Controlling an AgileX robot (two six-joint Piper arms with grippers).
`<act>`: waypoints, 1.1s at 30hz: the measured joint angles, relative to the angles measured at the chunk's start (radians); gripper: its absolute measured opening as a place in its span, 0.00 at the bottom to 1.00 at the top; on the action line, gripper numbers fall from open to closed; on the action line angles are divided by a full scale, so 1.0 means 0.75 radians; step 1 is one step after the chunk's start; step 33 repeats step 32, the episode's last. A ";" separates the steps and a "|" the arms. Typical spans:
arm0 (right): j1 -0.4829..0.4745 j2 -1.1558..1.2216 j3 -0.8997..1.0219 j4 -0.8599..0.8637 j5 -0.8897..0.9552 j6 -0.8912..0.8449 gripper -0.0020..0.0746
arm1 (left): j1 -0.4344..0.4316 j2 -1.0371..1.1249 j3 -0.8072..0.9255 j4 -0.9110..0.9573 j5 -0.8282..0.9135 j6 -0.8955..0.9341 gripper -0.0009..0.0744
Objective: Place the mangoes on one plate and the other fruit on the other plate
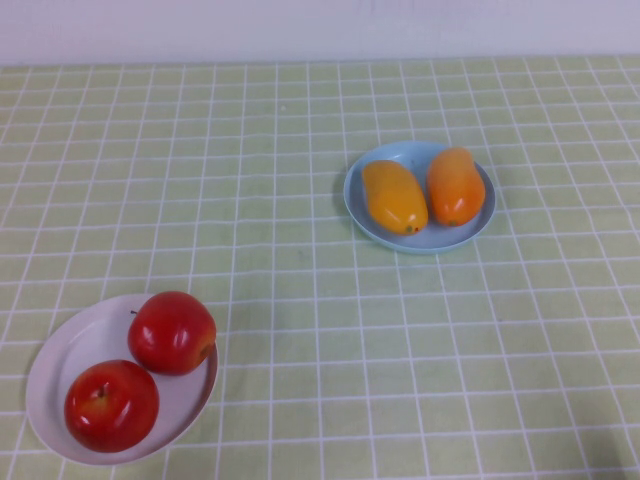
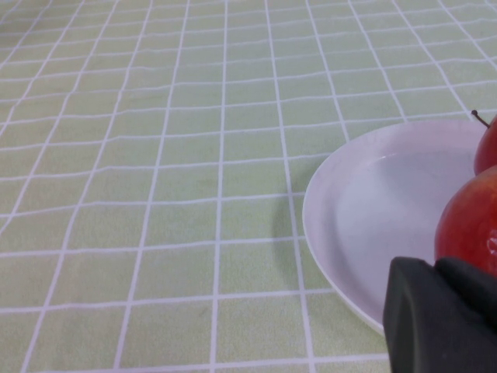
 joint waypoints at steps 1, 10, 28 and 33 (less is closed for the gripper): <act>0.000 0.000 0.000 0.000 0.021 -0.002 0.01 | 0.000 0.000 0.000 0.000 0.000 0.000 0.02; 0.000 0.000 0.001 0.006 0.041 -0.006 0.01 | 0.000 0.000 0.000 0.000 0.000 0.000 0.02; 0.000 0.000 0.001 0.006 0.041 -0.006 0.01 | 0.000 0.000 0.000 0.000 0.000 0.000 0.02; 0.000 0.000 0.001 0.006 0.043 -0.007 0.01 | 0.000 0.000 0.000 0.000 0.000 0.000 0.02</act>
